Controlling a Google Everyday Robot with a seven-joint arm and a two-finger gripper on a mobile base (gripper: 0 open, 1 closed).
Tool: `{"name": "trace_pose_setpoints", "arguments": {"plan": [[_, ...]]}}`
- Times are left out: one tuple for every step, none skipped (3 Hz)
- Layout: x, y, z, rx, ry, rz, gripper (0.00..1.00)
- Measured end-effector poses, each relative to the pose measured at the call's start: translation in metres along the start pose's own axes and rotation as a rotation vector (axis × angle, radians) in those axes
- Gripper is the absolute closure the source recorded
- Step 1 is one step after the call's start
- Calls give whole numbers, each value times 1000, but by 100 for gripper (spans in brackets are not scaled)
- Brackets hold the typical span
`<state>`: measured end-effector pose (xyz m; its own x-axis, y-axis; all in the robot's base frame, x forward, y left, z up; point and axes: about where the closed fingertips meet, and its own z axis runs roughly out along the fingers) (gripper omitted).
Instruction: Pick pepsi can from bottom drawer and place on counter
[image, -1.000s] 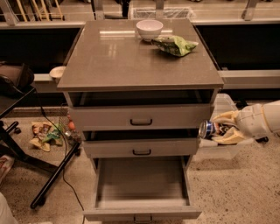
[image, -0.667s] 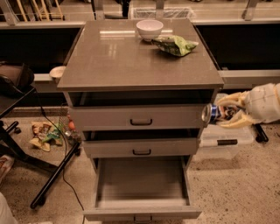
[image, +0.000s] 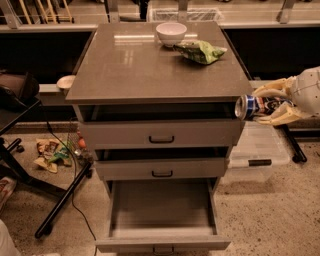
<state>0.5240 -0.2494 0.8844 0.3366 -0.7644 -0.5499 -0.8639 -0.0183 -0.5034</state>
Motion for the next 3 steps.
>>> {"name": "trace_pose_setpoints", "arguments": {"plan": [[-4,-10,4,17,-41,17,100],[-15,-44,13,20,-112,19,100],[-41,-104,18,66,-163,3,100]]}}
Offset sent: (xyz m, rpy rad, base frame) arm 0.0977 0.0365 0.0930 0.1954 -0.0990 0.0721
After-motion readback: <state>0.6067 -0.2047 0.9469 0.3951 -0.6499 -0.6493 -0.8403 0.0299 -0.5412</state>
